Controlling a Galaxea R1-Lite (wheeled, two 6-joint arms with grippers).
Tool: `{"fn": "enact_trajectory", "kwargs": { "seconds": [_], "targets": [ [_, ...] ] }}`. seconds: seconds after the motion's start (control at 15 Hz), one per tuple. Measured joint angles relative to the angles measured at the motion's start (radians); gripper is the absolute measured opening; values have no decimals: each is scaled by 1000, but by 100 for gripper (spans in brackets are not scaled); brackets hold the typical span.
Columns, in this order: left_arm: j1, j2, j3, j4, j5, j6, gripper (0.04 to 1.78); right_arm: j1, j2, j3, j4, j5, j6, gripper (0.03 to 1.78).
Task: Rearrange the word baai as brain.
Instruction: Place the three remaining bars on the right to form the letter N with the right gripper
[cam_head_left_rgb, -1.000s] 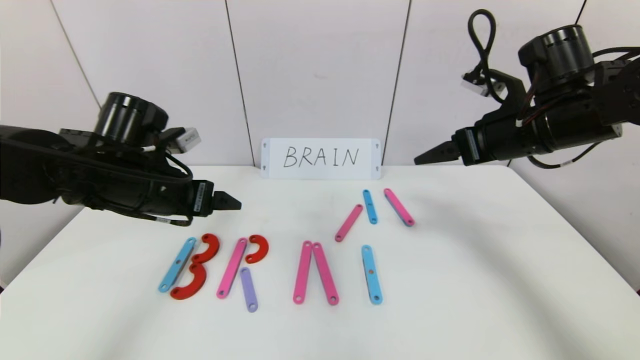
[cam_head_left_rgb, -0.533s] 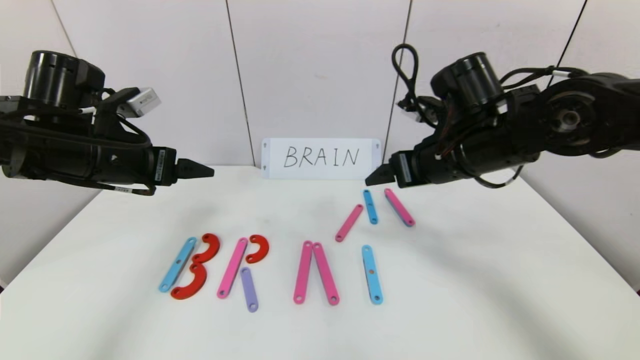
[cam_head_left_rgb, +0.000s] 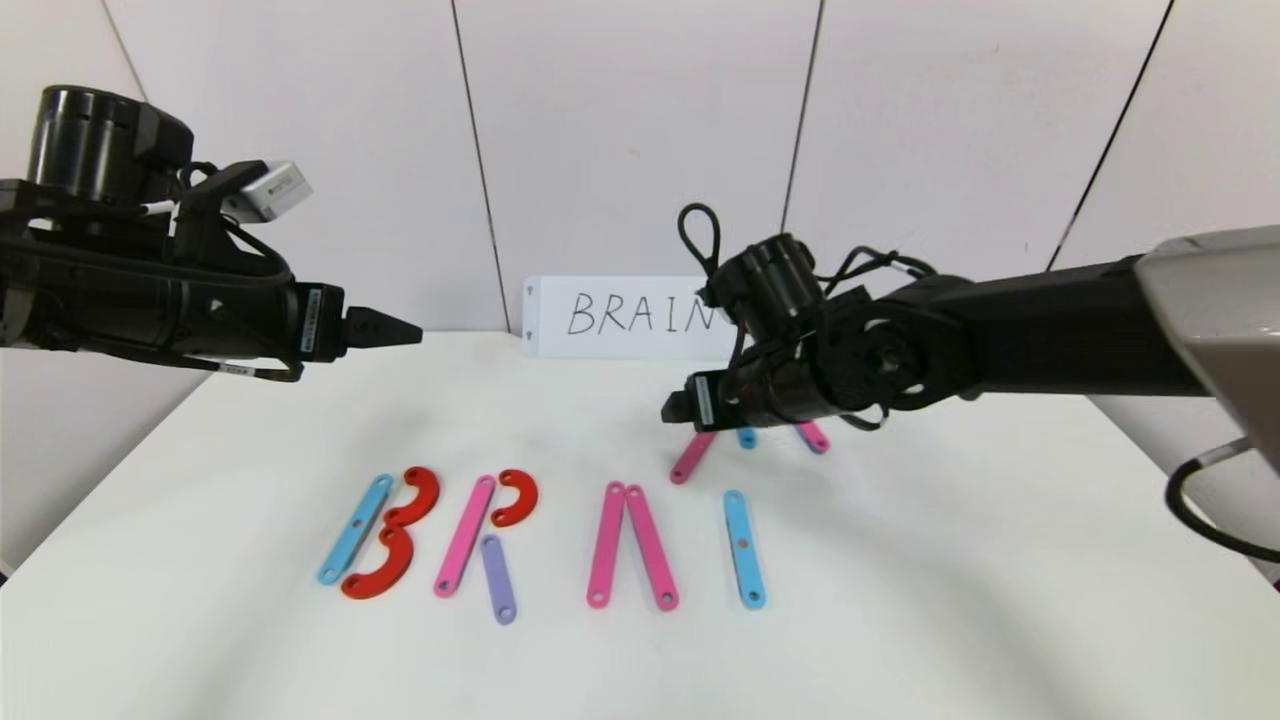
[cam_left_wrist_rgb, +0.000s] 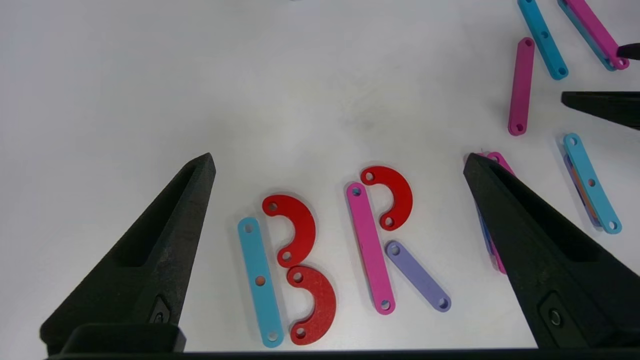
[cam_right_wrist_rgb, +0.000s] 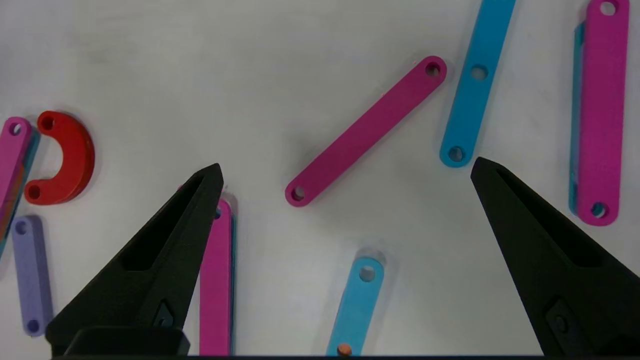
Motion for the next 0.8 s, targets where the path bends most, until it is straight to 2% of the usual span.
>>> {"fn": "enact_trajectory", "kwargs": {
  "seconds": [0.2,0.47,0.67,0.8],
  "targets": [
    [-1,5,0,0,0,0,174,12,78,-26,-73,-62,38,174],
    [-1,7,-3,-2,-1,1,174,14,117,-43,-71,-67,81,174],
    [-3,11,-3,0,-2,17,174,17,158,-71,-65,-108,88,174],
    [-3,15,-2,0,-2,17,174,19,181,-92,-63,-115,92,174]
  ]
}}
